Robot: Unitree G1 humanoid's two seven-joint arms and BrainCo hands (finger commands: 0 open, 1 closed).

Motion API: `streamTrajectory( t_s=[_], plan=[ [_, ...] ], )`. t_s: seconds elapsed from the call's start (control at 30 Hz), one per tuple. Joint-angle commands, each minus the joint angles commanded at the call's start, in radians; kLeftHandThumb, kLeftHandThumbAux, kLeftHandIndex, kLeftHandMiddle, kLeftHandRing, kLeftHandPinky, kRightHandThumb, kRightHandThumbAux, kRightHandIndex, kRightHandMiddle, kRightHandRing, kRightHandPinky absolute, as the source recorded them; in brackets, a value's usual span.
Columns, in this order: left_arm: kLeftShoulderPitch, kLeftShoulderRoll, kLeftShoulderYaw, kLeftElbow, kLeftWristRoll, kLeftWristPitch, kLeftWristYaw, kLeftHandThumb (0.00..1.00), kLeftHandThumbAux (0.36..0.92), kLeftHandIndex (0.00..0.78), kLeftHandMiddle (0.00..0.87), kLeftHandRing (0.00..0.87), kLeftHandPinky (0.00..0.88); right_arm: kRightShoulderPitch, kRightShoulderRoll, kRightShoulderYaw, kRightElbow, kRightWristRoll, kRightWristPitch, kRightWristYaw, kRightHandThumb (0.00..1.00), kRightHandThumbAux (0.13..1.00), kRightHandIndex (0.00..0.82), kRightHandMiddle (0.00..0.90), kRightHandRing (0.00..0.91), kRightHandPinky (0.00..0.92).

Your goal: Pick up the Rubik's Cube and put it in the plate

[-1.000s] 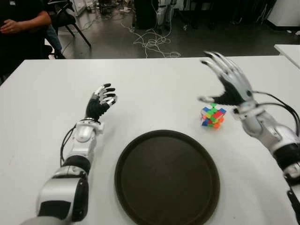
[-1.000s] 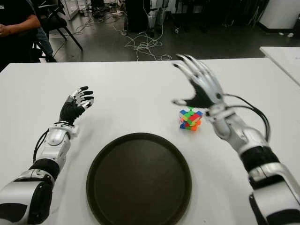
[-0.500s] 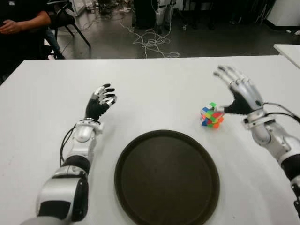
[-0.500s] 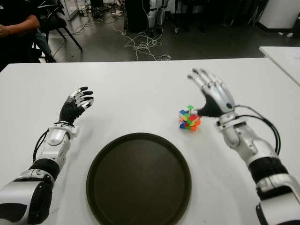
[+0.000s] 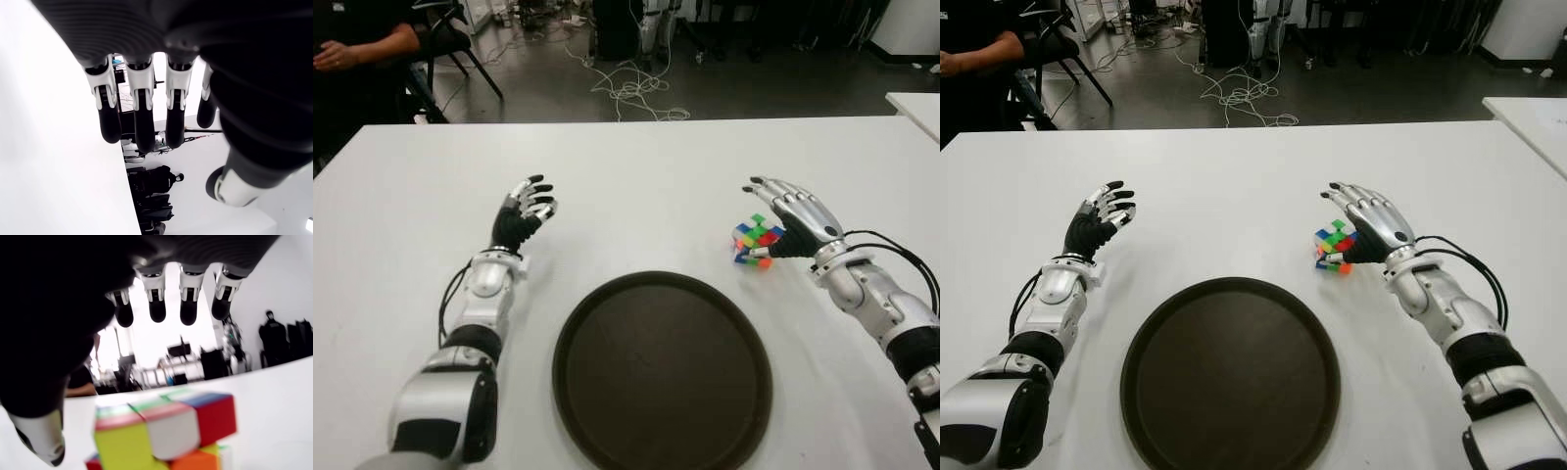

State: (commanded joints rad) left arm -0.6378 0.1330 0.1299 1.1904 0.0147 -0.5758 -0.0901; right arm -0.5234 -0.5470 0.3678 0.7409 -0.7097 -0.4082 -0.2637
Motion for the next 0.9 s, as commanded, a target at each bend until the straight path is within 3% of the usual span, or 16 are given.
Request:
streamTrajectory(
  t_s=[0.6,0.9],
  plan=[
    [0.0,0.0,-0.001,-0.002,0.001,-0.004,-0.008,0.157,0.759,0.177,0.24,0.231,0.237,0.008,0.014,0.005,-0.029,0.002,0.062,0.042,0.0,0.696,0.16,0.196,0.201,0.164],
    [-0.003,-0.001,-0.001,0.0,0.001,0.006,-0.005,0.148,0.75,0.175,0.245,0.233,0.237,0.001,0.018,0.02,-0.011,-0.003,0.045,0.026,0.0,0.71,0.174,0.209,0.208,0.159]
  ],
)
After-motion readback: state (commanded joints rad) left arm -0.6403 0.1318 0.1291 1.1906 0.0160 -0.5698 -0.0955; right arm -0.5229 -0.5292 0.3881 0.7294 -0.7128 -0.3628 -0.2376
